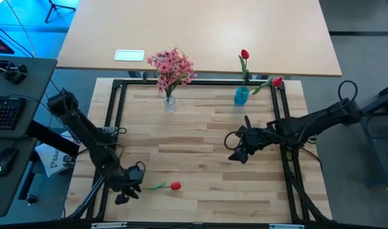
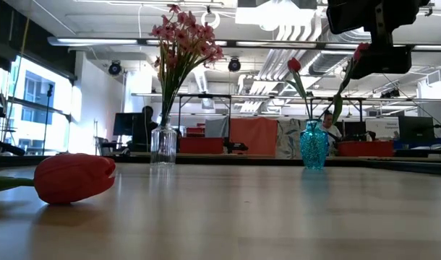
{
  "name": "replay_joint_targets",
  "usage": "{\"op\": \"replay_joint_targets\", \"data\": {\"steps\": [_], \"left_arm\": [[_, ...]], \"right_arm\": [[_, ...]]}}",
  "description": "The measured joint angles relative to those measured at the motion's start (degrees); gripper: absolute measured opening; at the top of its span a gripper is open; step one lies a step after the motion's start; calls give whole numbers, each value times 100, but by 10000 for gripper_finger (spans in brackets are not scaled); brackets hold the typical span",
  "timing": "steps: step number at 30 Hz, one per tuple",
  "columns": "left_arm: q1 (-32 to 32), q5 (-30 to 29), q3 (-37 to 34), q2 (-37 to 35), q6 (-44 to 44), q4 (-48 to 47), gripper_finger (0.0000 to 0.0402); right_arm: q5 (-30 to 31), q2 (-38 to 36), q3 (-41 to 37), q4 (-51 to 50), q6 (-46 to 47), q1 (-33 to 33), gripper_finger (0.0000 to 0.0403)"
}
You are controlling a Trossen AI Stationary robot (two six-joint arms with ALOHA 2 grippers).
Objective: Sort flowers into vase by color
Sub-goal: Put the red tulip into the blue vase
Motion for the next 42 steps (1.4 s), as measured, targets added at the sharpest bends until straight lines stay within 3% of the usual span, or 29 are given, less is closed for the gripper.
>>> {"op": "replay_joint_targets", "data": {"steps": [10,13,23,27,32,33,37,42], "left_arm": [[568,171,471,879,673,-540,224],[665,-41,732,1136,771,-961,229],[730,-123,1269,2092,765,-1106,228],[733,-215,1550,2375,647,-1659,185],[818,-221,1756,2465,460,-2175,34],[856,-204,1769,2432,392,-2175,19],[1106,-348,1886,2198,392,-2265,13],[1819,-1360,2417,1704,1218,-1981,4]], "right_arm": [[17,3,0,116,-102,66,334],[13,-30,0,94,-250,70,334],[-6,-80,0,-175,-809,162,334],[-5,-80,0,-441,-917,282,334],[27,-246,0,-574,-1039,496,334],[66,-316,0,-589,-1071,551,334],[338,-696,0,-632,-1065,780,334],[1248,-1229,0,-642,-956,1230,334]]}}
